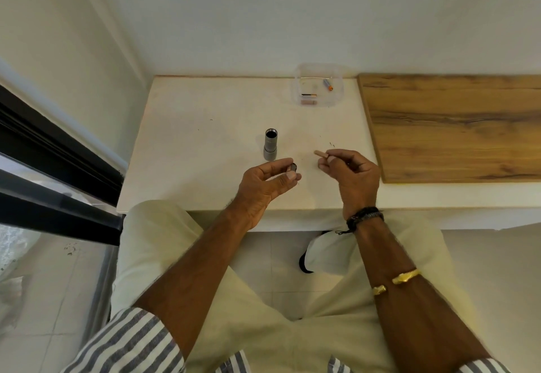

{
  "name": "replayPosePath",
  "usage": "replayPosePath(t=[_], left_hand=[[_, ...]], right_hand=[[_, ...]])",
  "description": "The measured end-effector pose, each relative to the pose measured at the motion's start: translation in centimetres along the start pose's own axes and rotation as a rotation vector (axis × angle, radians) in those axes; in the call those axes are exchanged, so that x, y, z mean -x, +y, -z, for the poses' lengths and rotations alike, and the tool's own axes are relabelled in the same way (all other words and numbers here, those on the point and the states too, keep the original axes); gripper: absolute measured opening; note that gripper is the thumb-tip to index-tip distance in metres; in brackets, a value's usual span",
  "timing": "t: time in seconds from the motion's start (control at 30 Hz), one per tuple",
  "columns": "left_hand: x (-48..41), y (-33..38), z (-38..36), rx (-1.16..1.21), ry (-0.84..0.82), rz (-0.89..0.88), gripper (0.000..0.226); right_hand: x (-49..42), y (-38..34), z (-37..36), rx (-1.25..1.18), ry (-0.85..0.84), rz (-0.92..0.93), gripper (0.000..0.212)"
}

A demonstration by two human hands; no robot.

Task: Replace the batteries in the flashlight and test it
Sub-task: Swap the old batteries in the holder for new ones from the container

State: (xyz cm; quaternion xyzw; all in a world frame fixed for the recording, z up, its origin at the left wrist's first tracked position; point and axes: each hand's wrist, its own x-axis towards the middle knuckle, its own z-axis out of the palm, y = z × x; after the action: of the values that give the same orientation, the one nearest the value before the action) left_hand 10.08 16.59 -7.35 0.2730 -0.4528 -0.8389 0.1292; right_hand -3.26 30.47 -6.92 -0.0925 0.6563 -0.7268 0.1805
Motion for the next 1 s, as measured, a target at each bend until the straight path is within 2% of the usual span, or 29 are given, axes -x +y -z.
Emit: replayPosePath(t=[0.13, 0.37, 0.57, 0.73, 1.0], left_hand=[[-0.4, -0.4, 0.0, -0.184, 0.065, -0.027, 0.045], [-1.1, -0.8, 0.6, -0.311, 0.101, -0.056, 0.051], [-1.3, -0.8, 0.7, -0.327, 0.068, -0.040, 0.055], [-1.0, -0.8, 0.6, -0.343, 0.013, -0.052, 0.058], [0.0, 0.2, 0.4, -0.323, -0.035, -0.072, 0.064]], right_hand=[[-2.2, 1.2, 0.9, 0.069, 0.125, -0.050, 0.016], [-4.6, 3.7, 0.8, 0.405, 0.261, -0.058, 0.015], [-5.3, 4.2, 0.9, 0.608, 0.256, -0.043, 0.009], [-4.9, 4.2, 0.7, 0.743, 0.182, 0.008, 0.010], [-3.4, 2.4, 0.8, 0.701, 0.179, 0.083, 0.018]])
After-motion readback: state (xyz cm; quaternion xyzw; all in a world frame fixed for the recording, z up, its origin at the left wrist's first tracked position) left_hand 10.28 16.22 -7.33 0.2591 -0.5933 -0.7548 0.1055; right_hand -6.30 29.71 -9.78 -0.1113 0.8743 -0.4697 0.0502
